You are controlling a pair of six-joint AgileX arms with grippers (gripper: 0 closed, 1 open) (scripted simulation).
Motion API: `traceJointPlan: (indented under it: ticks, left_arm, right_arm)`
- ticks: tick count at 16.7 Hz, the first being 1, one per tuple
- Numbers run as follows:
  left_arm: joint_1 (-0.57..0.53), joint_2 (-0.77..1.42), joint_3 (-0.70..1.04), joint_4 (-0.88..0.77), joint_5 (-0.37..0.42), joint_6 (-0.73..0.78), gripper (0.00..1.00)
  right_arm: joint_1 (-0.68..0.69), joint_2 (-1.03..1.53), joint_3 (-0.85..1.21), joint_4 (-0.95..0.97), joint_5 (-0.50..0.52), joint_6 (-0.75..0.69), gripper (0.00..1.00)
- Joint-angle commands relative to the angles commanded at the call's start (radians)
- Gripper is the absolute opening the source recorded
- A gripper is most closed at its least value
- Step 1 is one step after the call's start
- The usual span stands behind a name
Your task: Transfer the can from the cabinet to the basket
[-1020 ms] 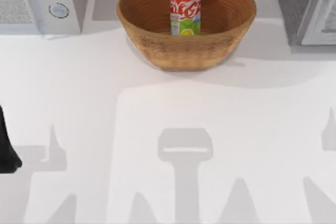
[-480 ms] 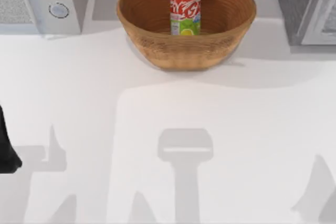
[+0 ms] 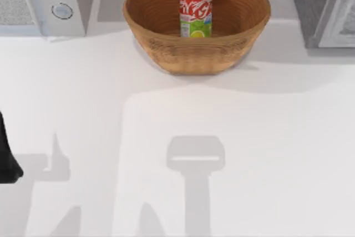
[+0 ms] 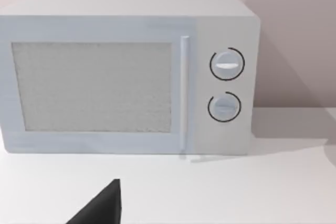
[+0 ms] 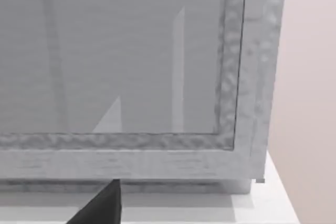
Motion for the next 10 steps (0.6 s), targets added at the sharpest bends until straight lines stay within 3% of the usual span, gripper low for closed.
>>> traceJointPlan:
  ticks: [6, 10]
  left_arm:
    - [0.0, 0.0, 0.0, 0.0, 0.0, 0.0, 1.0]
    - [0.0, 0.0, 0.0, 0.0, 0.0, 0.0, 1.0]
  right_arm:
    - [0.001, -0.003, 0.028, -0.036, 0.0, -0.001, 1.0]
    - [-0.014, -0.01, 0.206, -0.224, -0.015, -0.001, 1.0]
